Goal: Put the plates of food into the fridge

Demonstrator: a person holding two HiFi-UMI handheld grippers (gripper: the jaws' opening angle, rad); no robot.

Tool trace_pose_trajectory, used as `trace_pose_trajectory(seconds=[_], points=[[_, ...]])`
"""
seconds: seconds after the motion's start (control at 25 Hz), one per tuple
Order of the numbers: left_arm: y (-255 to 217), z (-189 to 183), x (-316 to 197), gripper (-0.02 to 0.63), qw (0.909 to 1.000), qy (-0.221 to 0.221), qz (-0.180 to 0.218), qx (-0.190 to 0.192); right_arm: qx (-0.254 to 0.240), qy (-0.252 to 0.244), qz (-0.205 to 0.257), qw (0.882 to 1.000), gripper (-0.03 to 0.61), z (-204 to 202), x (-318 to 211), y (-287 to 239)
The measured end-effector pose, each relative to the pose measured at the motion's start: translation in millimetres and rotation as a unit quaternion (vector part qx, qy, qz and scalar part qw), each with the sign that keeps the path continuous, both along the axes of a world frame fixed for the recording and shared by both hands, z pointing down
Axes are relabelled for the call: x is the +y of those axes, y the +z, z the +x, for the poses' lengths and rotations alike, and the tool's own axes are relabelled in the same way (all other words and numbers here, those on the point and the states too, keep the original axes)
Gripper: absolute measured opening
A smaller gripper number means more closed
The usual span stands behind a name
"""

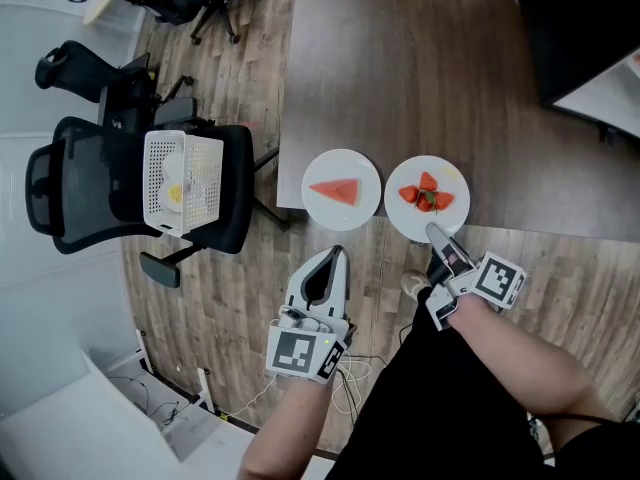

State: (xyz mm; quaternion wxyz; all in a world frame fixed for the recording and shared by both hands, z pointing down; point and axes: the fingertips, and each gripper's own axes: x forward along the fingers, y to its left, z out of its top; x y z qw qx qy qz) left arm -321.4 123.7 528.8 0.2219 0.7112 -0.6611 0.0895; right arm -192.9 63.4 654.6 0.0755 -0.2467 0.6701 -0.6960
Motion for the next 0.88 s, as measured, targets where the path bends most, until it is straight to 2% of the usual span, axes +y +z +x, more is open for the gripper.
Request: trace_pose_trajectory(seconds=[0.28,0.4,0.52,0.6,0.72,0.88], points=[[-19,0,-6,0.003,0.9998,0.006,0.019,-0.01,-0.017,0.013,0.0,1.0,0.021,3,0,-12],[-24,-2,-8,0.003,0.9994,0.007,0.029,-0.014,-0.023,0.013,0.019,0.999,0.021,1,-4,-19],[-34,-1,-6,0.003,0.9991,0.005,0.038,-0.019,0.063,0.005,-0.012,0.998,0.021,20,4,-1],[-45,0,-5,0.003,0.9987,0.007,0.045,-0.023,0.082,0.008,-0.021,0.996,0.021,24,5,-4],[-66,0,-5,0.003,0.9978,0.007,0.058,-0.031,0.015,0.022,-0.001,1.0,0.021,10,-4,-35],[-94,4,-8,0.003,0.9964,0.009,0.076,-0.037,0.0,0.029,0.009,1.0,0.021,15,-8,-64]])
